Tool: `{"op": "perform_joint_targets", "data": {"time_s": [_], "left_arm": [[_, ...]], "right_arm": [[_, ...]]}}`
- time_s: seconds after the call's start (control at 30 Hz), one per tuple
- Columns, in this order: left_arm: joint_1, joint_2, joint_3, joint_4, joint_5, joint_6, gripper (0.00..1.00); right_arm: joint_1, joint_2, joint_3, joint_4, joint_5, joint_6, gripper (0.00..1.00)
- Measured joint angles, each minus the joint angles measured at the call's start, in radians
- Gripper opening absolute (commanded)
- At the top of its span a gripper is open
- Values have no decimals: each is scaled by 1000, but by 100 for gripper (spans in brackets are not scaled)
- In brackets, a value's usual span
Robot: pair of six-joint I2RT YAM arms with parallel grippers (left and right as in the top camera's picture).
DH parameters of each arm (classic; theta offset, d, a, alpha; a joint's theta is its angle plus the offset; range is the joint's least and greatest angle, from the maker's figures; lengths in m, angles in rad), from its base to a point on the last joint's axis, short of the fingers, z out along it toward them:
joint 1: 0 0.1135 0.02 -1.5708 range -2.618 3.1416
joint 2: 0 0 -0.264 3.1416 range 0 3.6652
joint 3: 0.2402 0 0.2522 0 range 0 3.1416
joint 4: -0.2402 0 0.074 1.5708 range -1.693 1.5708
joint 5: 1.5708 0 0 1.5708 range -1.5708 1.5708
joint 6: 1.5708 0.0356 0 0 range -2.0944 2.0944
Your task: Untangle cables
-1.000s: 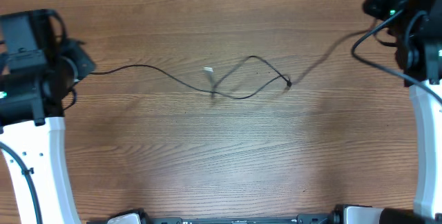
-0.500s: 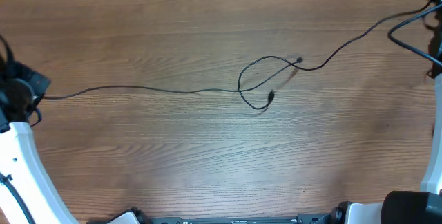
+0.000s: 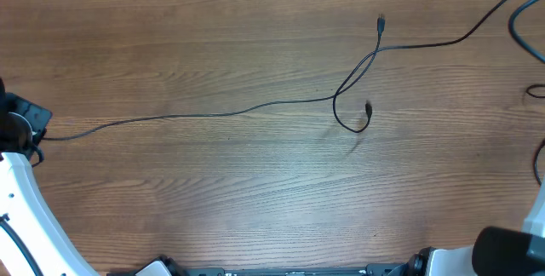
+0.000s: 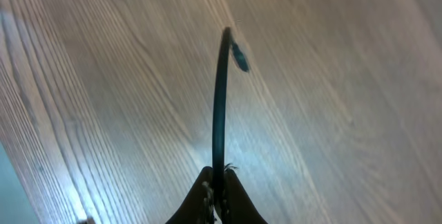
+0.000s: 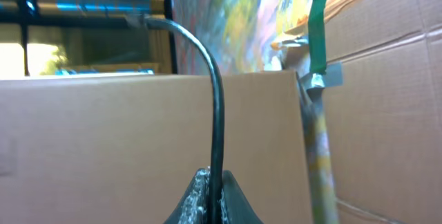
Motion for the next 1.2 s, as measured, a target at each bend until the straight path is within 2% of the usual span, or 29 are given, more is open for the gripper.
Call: {"op": "perform_joint_targets", "data": {"time_s": [0.07, 0.17, 0.27, 0.33, 0.37, 0.4, 0.47, 0.5, 0.53, 0.57, 0.7, 0.73, 0.9, 1.03, 1.07, 1.13, 1.2], "left_arm": [[-3, 0, -32, 16, 58, 56, 4], [-42, 0, -77, 74, 267, 208, 5], [-125, 3, -119, 164, 525, 369, 17], [-190, 5, -140, 245, 622, 430, 38], [-225, 6, -149, 283, 655, 450, 55], [-269, 6, -160, 322, 678, 465, 68], [-336, 6, -175, 369, 682, 466, 79], [-367, 7, -180, 380, 676, 462, 80], [-400, 8, -187, 389, 659, 454, 80], [-426, 9, -192, 393, 643, 446, 79], [-513, 22, -209, 386, 560, 412, 72], [-530, 26, -214, 382, 546, 403, 72], [-610, 54, -256, 378, 510, 350, 67], [-678, 98, -299, 379, 500, 318, 67], [-694, 111, -308, 378, 499, 307, 67], [-724, 137, -319, 380, 496, 285, 67], [-756, 171, -323, 390, 492, 266, 66]], "right_arm": [[0, 48, 57, -93, 6, -31, 4], [3, 131, 77, -245, -11, -55, 4], [14, 224, 66, -450, -95, -43, 4], [36, 266, 56, -552, -146, -34, 4], [53, 281, 50, -606, -172, -31, 4], [79, 289, 45, -673, -199, -29, 4], [123, 290, 43, -755, -227, -24, 4], [146, 286, 44, -792, -240, -23, 13], [175, 282, 45, -832, -255, -19, 46], [198, 279, 46, -871, -262, -14, 72], [243, 277, 46, -1007, -288, 24, 97], [243, 277, 46, -1044, -290, 47, 100], [229, 277, 47, -1231, -272, 248, 100], [232, 277, 47, -1366, -315, 356, 100], [238, 277, 45, -1384, -330, 369, 96], [261, 275, 30, -1394, -354, 383, 81], [298, 268, -10, -1390, -372, 404, 81]]}}
